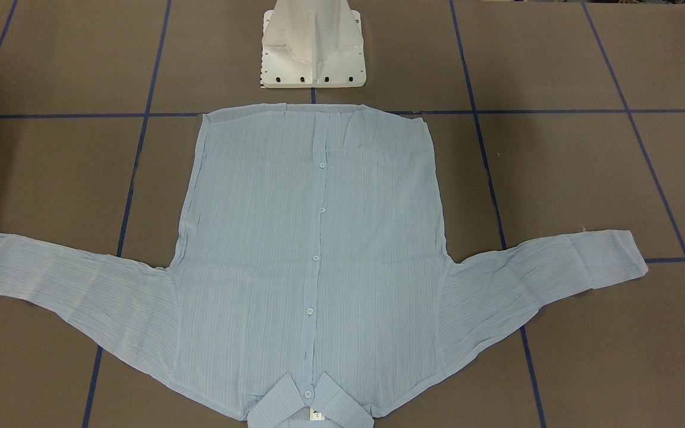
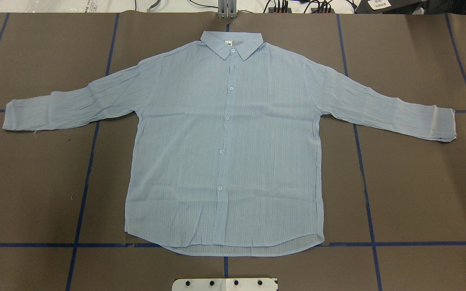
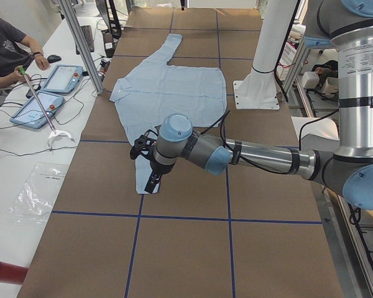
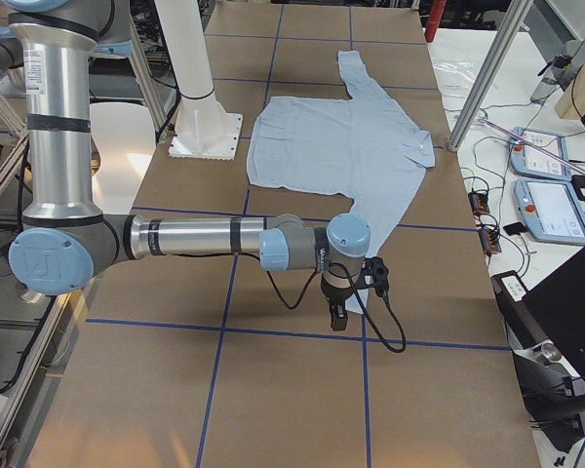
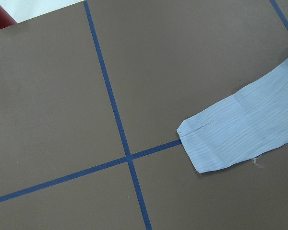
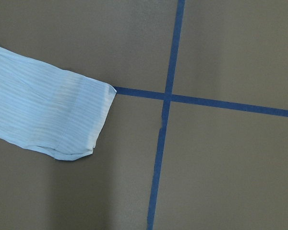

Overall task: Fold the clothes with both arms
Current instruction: 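Lower the right gripper to the cuff of the sleeve nearest it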

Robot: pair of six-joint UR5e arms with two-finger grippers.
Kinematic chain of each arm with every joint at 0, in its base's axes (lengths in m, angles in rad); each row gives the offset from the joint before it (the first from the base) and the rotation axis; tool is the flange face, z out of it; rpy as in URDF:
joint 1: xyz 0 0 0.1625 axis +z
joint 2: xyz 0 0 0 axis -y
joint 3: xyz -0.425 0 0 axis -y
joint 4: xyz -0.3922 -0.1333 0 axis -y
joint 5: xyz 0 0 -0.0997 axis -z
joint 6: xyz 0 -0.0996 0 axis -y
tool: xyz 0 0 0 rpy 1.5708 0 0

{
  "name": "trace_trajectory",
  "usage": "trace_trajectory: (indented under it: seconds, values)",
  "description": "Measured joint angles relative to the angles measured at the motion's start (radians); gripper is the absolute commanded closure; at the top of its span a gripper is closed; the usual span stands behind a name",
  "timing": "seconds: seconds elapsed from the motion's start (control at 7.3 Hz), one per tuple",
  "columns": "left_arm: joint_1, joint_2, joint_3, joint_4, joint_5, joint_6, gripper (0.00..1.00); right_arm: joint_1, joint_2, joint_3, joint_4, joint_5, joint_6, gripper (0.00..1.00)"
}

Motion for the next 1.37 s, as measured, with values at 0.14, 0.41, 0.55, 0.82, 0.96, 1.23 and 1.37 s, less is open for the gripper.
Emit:
trace_trajectory:
  seconds: [0.14, 0.41, 0.55, 0.82, 0.96, 1.23, 1.37]
  values:
    - [0.001, 0.002, -0.001, -0.001, -0.001, -0.002, 0.00, -0.001, 0.000, -0.001, 0.000, 0.002, 0.001, 0.00]
    - [0.004, 0.003, -0.004, -0.001, -0.003, -0.007, 0.00, -0.001, 0.000, -0.002, 0.001, 0.004, 0.003, 0.00]
    - [0.005, 0.006, -0.007, 0.000, -0.003, -0.008, 0.00, -0.001, -0.001, -0.001, 0.005, 0.008, 0.003, 0.00]
    - [0.005, 0.011, 0.000, -0.001, -0.001, -0.009, 0.00, -0.003, -0.002, -0.002, 0.020, 0.039, 0.003, 0.00]
    - [0.006, 0.011, 0.005, -0.002, 0.000, -0.008, 0.00, -0.005, -0.002, -0.011, 0.046, 0.058, 0.006, 0.00]
    - [0.007, 0.011, 0.009, -0.003, 0.001, -0.005, 0.00, -0.038, 0.003, -0.053, 0.148, 0.069, 0.084, 0.00]
    - [0.008, 0.011, 0.007, -0.003, 0.000, -0.002, 0.00, -0.069, 0.008, -0.092, 0.234, 0.068, 0.169, 0.01]
